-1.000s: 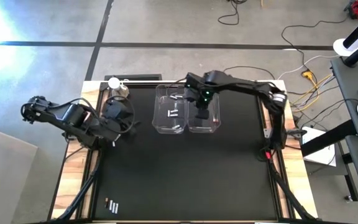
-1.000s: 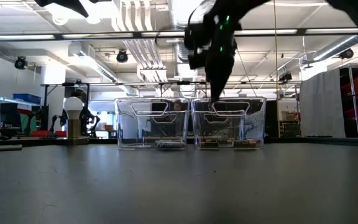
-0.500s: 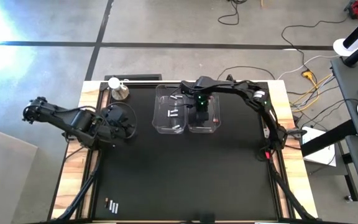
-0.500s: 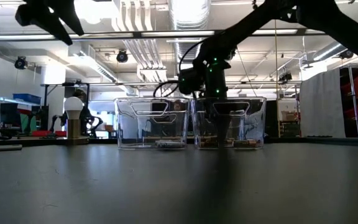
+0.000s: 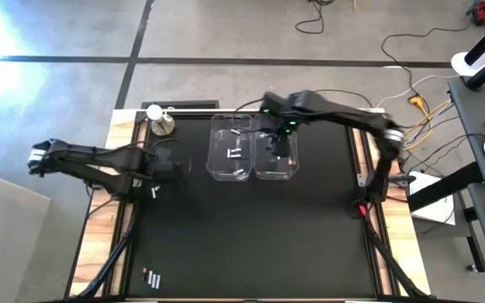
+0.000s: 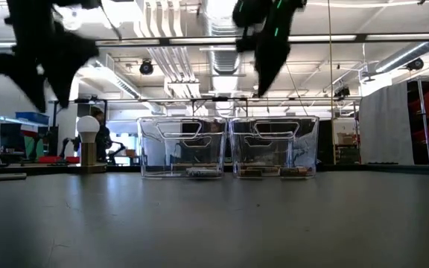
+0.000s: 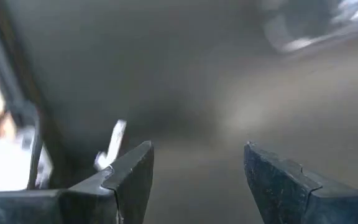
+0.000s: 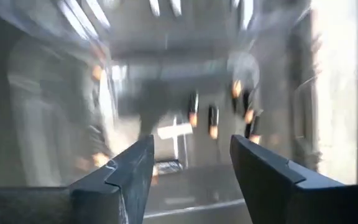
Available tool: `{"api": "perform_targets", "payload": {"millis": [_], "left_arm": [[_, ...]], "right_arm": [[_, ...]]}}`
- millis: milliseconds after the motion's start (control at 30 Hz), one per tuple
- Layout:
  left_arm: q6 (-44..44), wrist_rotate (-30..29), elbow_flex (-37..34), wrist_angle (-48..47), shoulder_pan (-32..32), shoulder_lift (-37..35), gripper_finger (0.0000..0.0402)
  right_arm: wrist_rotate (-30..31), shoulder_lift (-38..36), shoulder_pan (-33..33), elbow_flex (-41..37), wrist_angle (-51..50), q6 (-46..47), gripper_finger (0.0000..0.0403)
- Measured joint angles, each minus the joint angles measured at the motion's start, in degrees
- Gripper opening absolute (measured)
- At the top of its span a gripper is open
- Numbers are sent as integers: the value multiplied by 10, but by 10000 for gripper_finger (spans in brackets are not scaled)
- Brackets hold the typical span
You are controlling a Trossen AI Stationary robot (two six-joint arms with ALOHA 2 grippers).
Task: Sort batteries
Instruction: Put the white battery into the left transparent bin
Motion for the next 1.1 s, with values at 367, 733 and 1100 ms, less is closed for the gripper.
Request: {"api": "perform_targets", "payload": {"millis": [367, 733, 1100], "left_arm": [[153, 175, -115, 43, 233, 59, 225], [406, 221, -116, 43, 378, 224, 199], [462, 220, -141, 102, 379, 301, 98]], "right_arm": [[22, -250, 176, -1, 48, 137, 196], [155, -292, 375, -2, -15, 293, 162], [168, -257, 422, -2, -92, 370, 126]]}}
